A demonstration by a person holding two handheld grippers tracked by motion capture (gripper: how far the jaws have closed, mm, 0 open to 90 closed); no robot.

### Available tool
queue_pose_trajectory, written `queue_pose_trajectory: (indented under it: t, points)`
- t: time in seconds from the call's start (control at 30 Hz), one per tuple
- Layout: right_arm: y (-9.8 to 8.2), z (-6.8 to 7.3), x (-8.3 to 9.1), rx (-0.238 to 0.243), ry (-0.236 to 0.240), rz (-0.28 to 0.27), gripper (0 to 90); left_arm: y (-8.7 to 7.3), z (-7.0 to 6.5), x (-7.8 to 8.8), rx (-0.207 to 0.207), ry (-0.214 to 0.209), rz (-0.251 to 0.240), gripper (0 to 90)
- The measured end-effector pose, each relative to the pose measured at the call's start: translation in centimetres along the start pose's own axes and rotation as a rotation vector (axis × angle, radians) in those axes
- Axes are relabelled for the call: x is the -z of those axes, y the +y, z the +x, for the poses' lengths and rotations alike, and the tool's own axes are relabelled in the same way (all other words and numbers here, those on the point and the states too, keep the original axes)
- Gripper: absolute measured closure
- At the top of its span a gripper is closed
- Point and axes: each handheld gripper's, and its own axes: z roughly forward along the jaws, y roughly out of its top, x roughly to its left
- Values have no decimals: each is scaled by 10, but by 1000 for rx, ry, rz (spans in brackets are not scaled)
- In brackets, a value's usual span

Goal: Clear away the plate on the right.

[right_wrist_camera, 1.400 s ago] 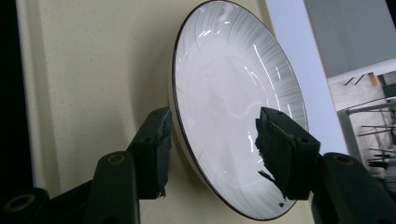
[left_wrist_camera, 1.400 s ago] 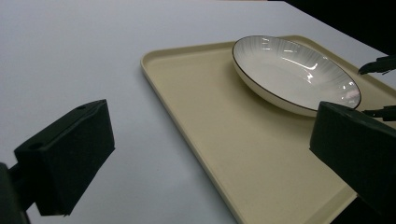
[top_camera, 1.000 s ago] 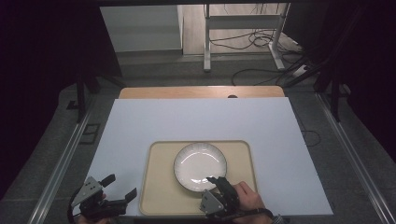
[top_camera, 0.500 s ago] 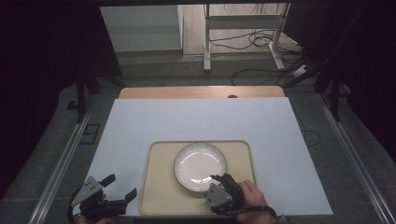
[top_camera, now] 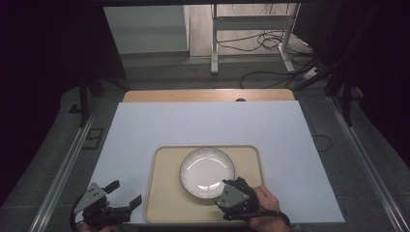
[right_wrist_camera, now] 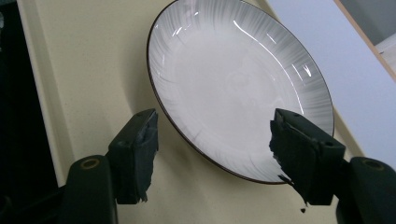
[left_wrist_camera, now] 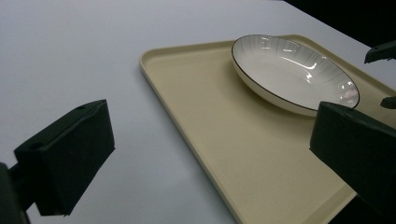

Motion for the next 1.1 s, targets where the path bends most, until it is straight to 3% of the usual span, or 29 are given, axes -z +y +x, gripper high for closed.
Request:
queue_pose_trajectory:
  t: [0.33,1.1]
  points:
    - [-7,-10,7,-87,20,-29,277,0,0,0,1,0,0,0]
    - [-23,-18,15,-182,30,-62,132,0,1,-1,8,-4,3,0]
